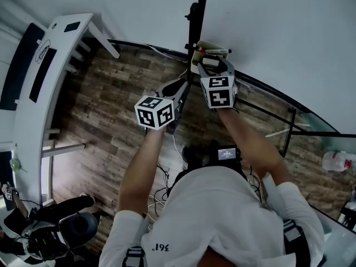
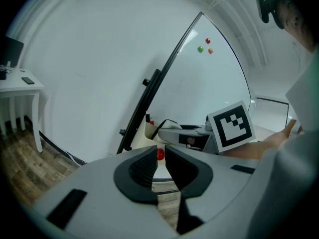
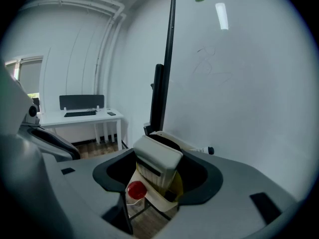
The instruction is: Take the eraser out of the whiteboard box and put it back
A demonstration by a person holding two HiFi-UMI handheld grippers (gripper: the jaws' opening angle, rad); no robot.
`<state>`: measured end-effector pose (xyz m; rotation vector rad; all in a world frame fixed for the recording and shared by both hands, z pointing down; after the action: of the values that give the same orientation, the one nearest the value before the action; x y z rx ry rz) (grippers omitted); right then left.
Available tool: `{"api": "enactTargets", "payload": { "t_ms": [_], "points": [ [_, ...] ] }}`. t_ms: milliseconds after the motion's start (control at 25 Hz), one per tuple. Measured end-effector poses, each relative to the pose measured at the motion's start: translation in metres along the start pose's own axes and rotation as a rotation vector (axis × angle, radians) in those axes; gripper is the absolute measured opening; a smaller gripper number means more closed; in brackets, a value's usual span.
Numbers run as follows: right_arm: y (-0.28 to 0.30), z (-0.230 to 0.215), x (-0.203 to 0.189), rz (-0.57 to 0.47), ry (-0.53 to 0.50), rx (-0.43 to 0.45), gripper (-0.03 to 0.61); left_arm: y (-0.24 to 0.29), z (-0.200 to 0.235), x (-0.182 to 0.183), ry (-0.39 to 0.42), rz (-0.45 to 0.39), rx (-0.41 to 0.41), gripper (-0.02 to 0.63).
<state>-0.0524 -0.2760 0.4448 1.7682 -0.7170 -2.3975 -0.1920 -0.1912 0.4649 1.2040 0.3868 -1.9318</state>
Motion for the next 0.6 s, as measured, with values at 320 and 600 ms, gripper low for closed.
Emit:
{"api": "enactTargets", "payload": {
  "t_ms": [320,600],
  "points": [
    [-0.013,-0.020,0.001,-0.012,0.001,0.002,0.278,0.005,-0.013,0.004,0.010,-0.002,-0.002,0.037],
    [-0.024,-0.028,0.001,-0.035,0.014,0.033,0.278,0.008,-0.027,0.005,0.019,-0.003,-0.002,0.035]
  ]
}}
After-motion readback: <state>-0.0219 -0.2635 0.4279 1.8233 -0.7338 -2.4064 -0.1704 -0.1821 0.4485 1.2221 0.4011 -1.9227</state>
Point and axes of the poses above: the fingertips, and each gripper's own axes: y forward along the fingers, z to its left, x out of its top, the point moved 7 cm from there along -y, backward along the fingers, and after that the axes turned 11 degrees about -x, right-handed, at the moved point
